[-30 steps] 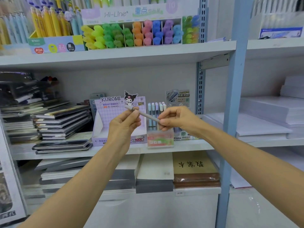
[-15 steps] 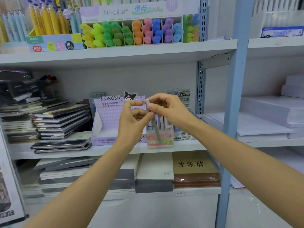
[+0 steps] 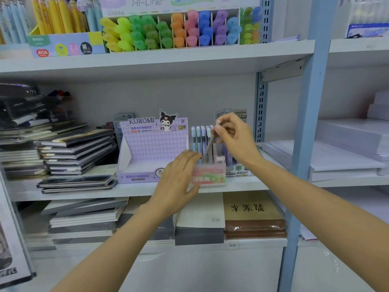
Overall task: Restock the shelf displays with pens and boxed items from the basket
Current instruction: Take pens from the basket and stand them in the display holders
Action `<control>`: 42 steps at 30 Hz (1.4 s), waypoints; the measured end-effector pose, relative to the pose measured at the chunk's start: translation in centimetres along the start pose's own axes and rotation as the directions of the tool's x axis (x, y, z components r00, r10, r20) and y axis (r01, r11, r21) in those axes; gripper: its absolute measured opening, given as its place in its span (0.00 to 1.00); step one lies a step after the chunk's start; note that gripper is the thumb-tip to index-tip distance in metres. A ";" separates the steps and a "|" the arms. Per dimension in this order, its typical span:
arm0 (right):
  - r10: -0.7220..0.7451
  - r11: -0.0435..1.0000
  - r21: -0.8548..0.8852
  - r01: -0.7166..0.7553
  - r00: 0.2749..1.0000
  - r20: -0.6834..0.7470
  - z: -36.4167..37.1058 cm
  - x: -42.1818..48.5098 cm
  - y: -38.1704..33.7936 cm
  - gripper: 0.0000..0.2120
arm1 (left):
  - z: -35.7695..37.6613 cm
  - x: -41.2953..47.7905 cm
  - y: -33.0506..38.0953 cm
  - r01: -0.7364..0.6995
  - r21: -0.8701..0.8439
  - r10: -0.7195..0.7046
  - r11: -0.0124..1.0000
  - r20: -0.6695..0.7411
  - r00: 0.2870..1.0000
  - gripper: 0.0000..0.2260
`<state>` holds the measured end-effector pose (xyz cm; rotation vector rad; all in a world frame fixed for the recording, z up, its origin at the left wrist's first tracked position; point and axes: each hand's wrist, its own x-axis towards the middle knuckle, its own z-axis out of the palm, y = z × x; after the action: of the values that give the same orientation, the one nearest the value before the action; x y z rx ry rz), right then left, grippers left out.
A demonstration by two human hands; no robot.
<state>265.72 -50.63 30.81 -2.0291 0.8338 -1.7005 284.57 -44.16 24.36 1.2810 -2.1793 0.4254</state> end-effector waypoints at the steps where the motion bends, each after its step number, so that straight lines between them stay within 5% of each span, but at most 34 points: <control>1: -0.005 0.999 -0.036 0.006 1.000 0.023 0.3 0.0 0.3 0.02 | 0.2 0.0 -0.1 0.000 0.015 0.000 1.000 0.003 1.000 0.32; 8: -0.025 0.983 -0.178 0.047 0.992 0.124 0.6 1.2 0.7 0.02 | 1.1 -0.1 -0.4 -0.010 0.043 0.010 0.999 -0.004 1.000 0.34; 11: -0.063 0.974 -0.212 0.084 0.993 0.103 1.2 1.3 1.0 0.09 | 1.4 -0.1 -0.4 -0.006 0.053 0.007 0.999 -0.013 1.000 0.34; 16: -0.175 0.917 -0.358 0.178 0.984 0.041 1.9 1.4 2.1 0.04 | 1.8 -0.2 -0.4 -0.006 0.072 0.007 0.997 -0.024 1.000 0.32; 20: -0.105 0.868 -0.478 0.133 0.991 0.085 1.8 1.3 2.4 0.10 | 1.7 -0.2 -0.3 -0.007 0.055 0.008 0.998 -0.025 1.000 0.31; 26: -0.293 0.917 -0.278 0.288 0.956 0.022 2.9 -3.7 0.9 0.09 | 2.3 -3.0 -0.1 0.004 -0.001 -0.004 1.000 -0.237 0.972 0.26; 30: -0.316 0.935 -0.111 0.337 0.933 0.171 6.2 -10.0 1.5 0.06 | 6.3 -8.1 -0.8 0.098 -0.077 -0.121 0.992 -0.401 0.908 0.18; 34: -0.095 0.993 -0.021 0.114 0.908 0.407 10.3 -17.9 5.8 0.05 | 12.5 -15.0 -2.1 0.236 -0.116 -0.257 0.965 -0.228 0.939 0.17; 37: 0.166 0.985 -0.138 -0.105 0.798 0.579 13.1 -24.8 11.4 0.05 | 17.2 -21.5 -2.7 0.356 -0.123 -0.354 0.926 0.038 0.934 0.17; 42: 0.557 0.830 -0.465 -0.309 0.518 0.650 15.0 -35.8 20.5 0.06 | 23.4 -32.0 -2.6 0.565 -0.070 -0.458 0.822 0.509 0.729 0.16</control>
<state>272.56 -44.52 -12.12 -2.1570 1.1700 -0.3277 291.70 -35.80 -13.86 1.9252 -2.0153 -0.3947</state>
